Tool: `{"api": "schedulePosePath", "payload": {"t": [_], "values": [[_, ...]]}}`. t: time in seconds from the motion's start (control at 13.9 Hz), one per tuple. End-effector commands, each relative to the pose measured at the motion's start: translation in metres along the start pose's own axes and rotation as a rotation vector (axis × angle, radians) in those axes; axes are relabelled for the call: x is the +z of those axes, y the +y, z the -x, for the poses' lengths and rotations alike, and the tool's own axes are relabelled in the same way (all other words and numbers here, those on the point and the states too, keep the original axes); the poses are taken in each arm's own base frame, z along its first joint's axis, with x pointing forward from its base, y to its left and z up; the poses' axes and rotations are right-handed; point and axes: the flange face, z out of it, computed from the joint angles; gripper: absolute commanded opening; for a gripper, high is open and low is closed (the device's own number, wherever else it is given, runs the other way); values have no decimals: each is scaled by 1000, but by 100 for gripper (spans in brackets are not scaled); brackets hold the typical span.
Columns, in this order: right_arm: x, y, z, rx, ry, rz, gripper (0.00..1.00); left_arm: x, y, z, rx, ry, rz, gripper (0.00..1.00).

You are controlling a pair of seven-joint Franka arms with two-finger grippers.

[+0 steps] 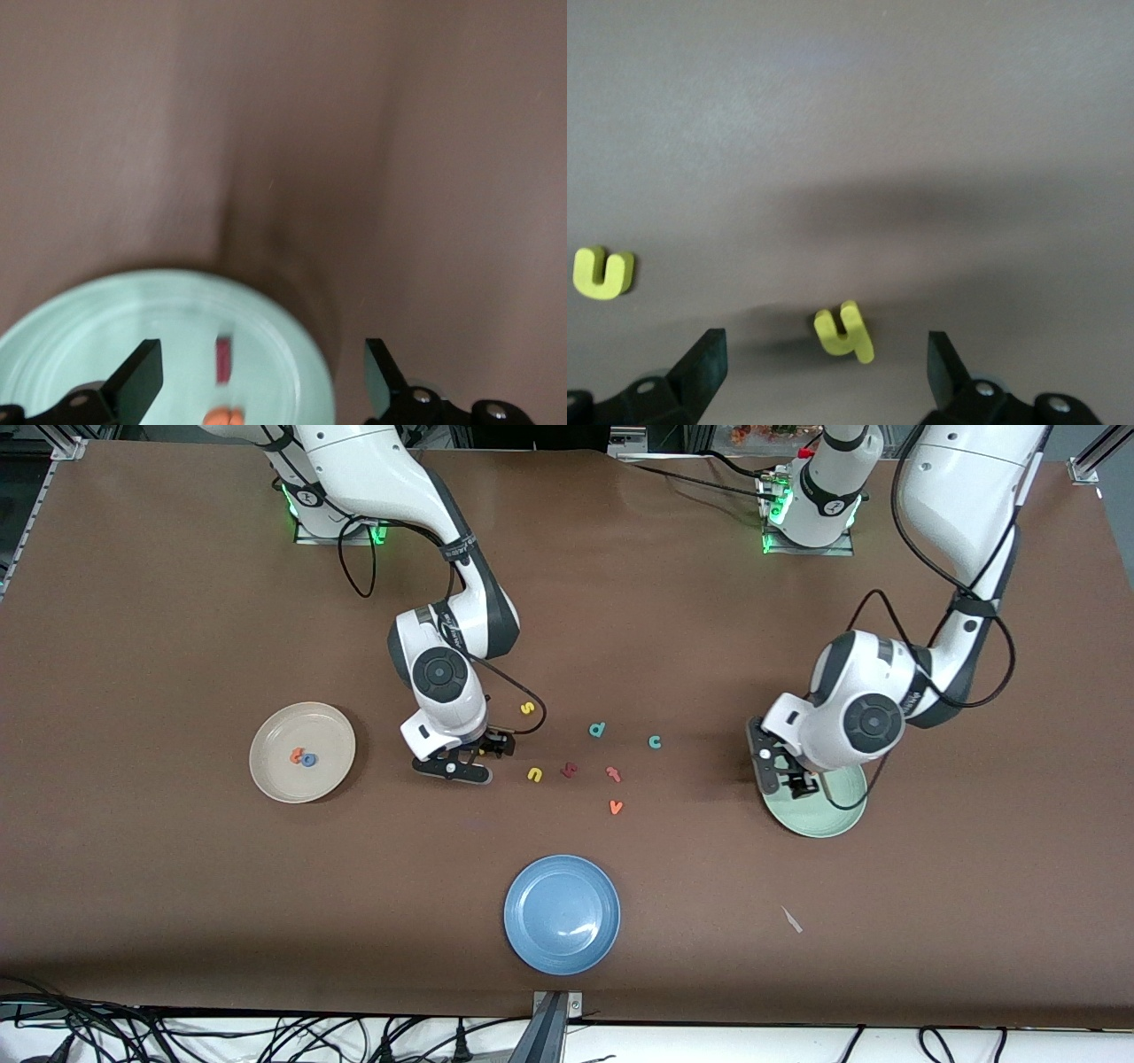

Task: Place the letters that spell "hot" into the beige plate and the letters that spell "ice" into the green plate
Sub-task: 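Grasp the teal c with the left gripper while the right grasps the yellow letter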

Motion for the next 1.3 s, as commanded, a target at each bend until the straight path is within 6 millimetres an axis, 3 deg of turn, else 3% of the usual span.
{"api": "schedulePosePath", "payload": {"t": [0.0, 0.29, 0.43, 0.58, 0.86, 1.22], "values": [[5, -1, 0, -88, -15, -8, 100, 6, 21, -57, -7, -2, 5, 100], [10, 2, -2, -211, -18, -3, 100, 26, 56, -142, 24, -1, -25, 98], [12, 4, -2, -234, -20, -1, 99, 34, 57, -155, 47, 21, -42, 96], [16, 6, -1, -263, -27, 3, 79, 38, 69, -177, 87, 56, -83, 96], [20, 5, 1, -256, -37, -4, 65, 44, 75, -184, 132, 33, -108, 90], [27, 10, 5, -251, -51, 3, 63, 48, 76, -182, 136, 22, -103, 76]]}}
